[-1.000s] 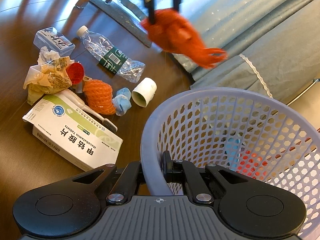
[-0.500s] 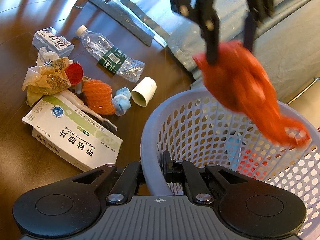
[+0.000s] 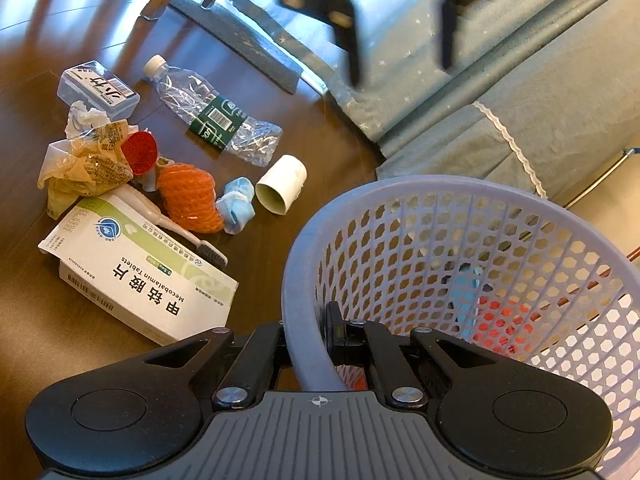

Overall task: Collect trash
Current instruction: 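Grasp the crumpled tan paper with the left tool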

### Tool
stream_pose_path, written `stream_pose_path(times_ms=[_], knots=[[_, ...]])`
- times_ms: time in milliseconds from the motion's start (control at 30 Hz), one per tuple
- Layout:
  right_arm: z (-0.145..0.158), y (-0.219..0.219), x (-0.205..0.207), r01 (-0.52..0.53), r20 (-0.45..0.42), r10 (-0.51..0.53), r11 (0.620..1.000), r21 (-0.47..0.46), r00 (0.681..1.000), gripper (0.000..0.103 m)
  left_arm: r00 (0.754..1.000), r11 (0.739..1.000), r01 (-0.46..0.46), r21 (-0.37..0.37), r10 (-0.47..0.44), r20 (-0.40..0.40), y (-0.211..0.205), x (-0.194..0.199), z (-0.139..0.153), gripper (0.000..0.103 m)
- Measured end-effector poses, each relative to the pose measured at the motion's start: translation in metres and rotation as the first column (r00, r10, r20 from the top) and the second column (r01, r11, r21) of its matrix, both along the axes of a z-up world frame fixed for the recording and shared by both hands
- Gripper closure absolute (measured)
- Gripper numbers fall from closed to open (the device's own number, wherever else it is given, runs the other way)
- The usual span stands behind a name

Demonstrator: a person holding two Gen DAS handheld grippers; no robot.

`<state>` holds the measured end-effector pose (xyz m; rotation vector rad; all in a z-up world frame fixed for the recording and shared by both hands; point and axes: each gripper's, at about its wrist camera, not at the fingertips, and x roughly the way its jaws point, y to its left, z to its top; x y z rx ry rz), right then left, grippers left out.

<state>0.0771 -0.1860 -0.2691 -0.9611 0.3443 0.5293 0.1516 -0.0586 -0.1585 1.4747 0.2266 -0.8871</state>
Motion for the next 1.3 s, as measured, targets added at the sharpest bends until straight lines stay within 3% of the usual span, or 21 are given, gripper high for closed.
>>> stream_pose_path(times_ms=[133,267,400,633,733,933,1000,1067,1300], knots=[[-0.001,0.0,0.0,-0.004,-0.003,0.004,1.0,-0.005,1.0,0.102,0.996,0.997,-0.064,0.045,0.066,-0.058,0.044,-0.004,-0.016,0.041],[-0.002,0.0,-0.001,-0.009,-0.003,0.009,1.0,-0.013,1.0,0.102,0.985,0.994,-0.093,0.054,0.1,-0.139,0.062,-0.021,-0.031,0.041],[-0.003,-0.001,-0.002,-0.013,-0.004,0.013,1.0,-0.022,1.0,0.102,0.97,0.996,-0.053,0.07,0.068,-0.235,0.068,-0.043,-0.049,0.041],[-0.004,0.0,-0.003,-0.014,-0.006,0.014,1.0,-0.026,1.0,0.102,0.935,0.989,0.107,0.1,-0.066,-0.349,0.05,-0.073,-0.082,0.042],[-0.004,0.0,-0.003,-0.014,-0.005,0.014,1.0,-0.025,1.0,0.102,0.931,0.981,0.154,0.117,-0.105,-0.349,0.04,-0.078,-0.093,0.048],[-0.005,0.0,-0.002,-0.01,-0.004,0.01,1.0,-0.016,1.0,0.102,0.927,0.977,0.151,0.148,-0.088,-0.366,0.028,-0.073,-0.105,0.063],[-0.005,-0.001,-0.002,-0.008,-0.004,0.008,1.0,-0.014,1.0,0.102,0.922,0.978,0.149,0.15,-0.082,-0.378,0.027,-0.071,-0.105,0.077],[-0.005,-0.001,-0.002,-0.008,-0.003,0.008,1.0,-0.012,1.0,0.102,0.922,0.978,0.15,0.148,-0.084,-0.377,0.029,-0.072,-0.107,0.081],[-0.005,-0.002,-0.001,-0.005,-0.002,0.005,1.0,-0.011,1.0,0.102,0.911,0.987,0.112,0.118,-0.054,-0.408,0.03,-0.071,-0.097,0.085]])
